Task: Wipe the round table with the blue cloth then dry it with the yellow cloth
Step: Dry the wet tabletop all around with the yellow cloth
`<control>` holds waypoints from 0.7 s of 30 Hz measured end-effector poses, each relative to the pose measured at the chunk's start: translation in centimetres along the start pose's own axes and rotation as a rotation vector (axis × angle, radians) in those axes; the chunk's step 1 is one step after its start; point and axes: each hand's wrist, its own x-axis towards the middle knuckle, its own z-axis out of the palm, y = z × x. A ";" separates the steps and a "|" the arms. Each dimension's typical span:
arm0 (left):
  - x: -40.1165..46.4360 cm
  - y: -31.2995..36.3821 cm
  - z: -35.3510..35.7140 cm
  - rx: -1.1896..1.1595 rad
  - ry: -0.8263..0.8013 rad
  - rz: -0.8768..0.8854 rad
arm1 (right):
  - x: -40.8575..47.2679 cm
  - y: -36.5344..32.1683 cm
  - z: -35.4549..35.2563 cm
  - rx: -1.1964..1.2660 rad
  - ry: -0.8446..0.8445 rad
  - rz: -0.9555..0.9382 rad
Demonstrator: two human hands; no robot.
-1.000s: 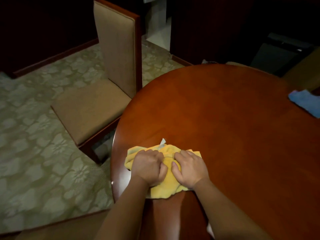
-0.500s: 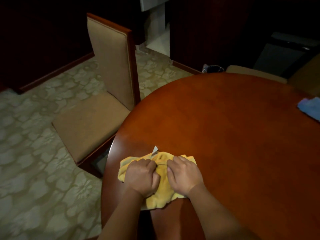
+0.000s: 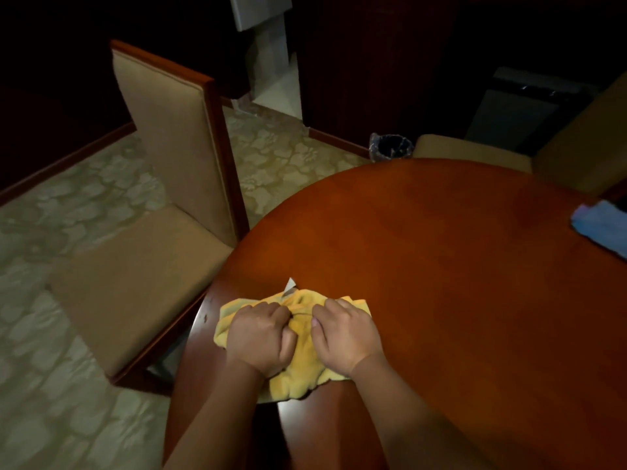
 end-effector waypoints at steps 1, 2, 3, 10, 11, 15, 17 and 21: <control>1.1 -0.6 0.2 -0.001 0.002 0.011 | 1.1 0.4 0.1 -0.001 -0.005 0.009; 2.3 -1.2 0.4 -0.001 0.007 0.020 | 2.2 0.8 0.3 -0.009 -0.004 0.016; 3.6 -1.8 0.6 0.000 0.018 0.029 | 3.4 1.2 0.6 -0.022 0.003 0.022; 13.0 -5.5 2.5 -0.049 0.095 0.108 | 10.9 4.2 2.5 -0.109 0.083 0.143; 14.0 -5.8 2.8 -0.058 0.104 0.113 | 11.7 4.5 2.7 -0.119 0.096 0.158; 16.6 -6.6 3.6 -0.032 0.130 0.140 | 13.9 5.6 2.9 -0.146 0.100 0.204; 17.2 -6.8 3.9 -0.021 0.158 0.139 | 14.5 5.8 3.0 -0.152 0.083 0.217; 16.5 -6.4 3.6 -0.023 0.213 0.130 | 14.2 5.2 2.6 -0.186 0.074 0.207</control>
